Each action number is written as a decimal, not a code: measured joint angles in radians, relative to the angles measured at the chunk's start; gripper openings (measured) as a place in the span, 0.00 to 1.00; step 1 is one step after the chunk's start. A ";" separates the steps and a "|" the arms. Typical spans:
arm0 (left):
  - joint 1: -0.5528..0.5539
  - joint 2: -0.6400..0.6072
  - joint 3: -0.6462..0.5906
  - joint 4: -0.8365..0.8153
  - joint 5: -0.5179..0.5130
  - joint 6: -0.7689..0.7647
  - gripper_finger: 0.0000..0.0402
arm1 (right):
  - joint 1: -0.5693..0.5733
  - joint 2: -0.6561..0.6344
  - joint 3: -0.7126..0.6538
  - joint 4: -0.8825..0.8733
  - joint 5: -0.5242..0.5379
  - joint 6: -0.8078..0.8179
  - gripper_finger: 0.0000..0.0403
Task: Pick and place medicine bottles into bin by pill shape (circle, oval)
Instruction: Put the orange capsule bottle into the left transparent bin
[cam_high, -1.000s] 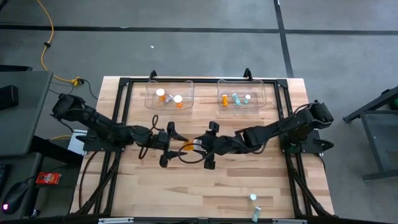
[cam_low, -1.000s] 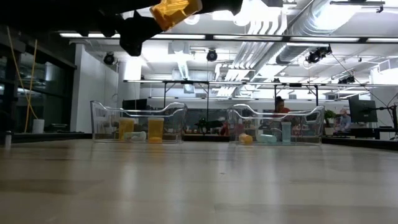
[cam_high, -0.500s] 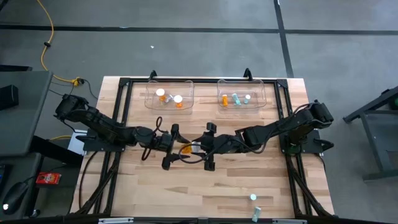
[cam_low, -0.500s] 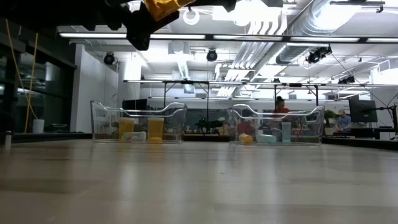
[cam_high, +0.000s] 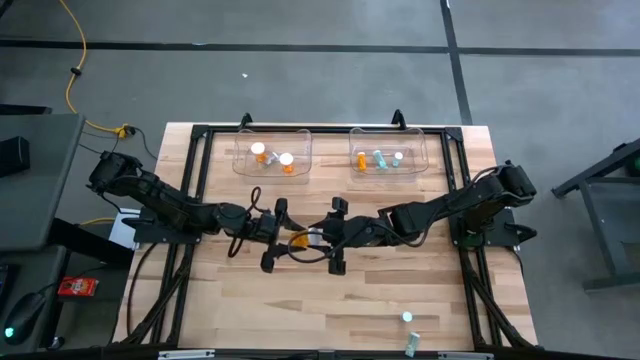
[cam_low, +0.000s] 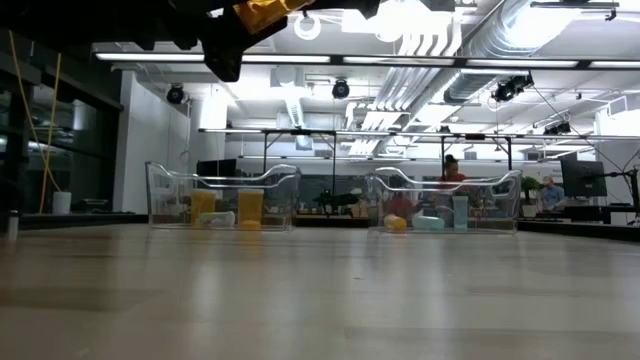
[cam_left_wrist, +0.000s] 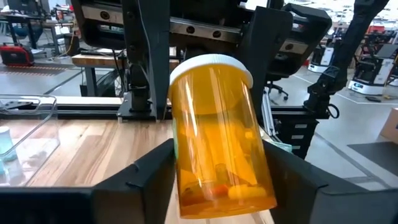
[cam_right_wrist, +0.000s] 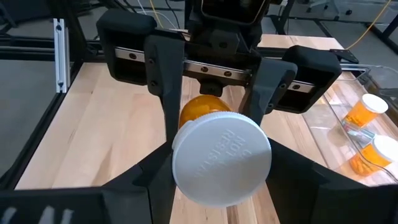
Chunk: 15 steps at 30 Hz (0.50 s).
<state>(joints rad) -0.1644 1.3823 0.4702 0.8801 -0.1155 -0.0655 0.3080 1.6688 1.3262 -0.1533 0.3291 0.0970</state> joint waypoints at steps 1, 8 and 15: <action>0.001 0.000 0.000 0.000 -0.001 0.001 0.47 | 0.000 0.000 0.000 0.000 0.001 -0.005 0.47; 0.001 0.000 -0.001 0.000 -0.006 -0.001 0.39 | 0.000 0.000 0.000 -0.001 0.006 -0.011 0.47; 0.001 0.000 -0.001 0.000 -0.010 -0.001 0.41 | 0.000 0.000 0.000 0.000 0.004 -0.009 0.47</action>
<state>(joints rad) -0.1638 1.3819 0.4694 0.8799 -0.1256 -0.0669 0.3080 1.6688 1.3262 -0.1532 0.3326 0.0875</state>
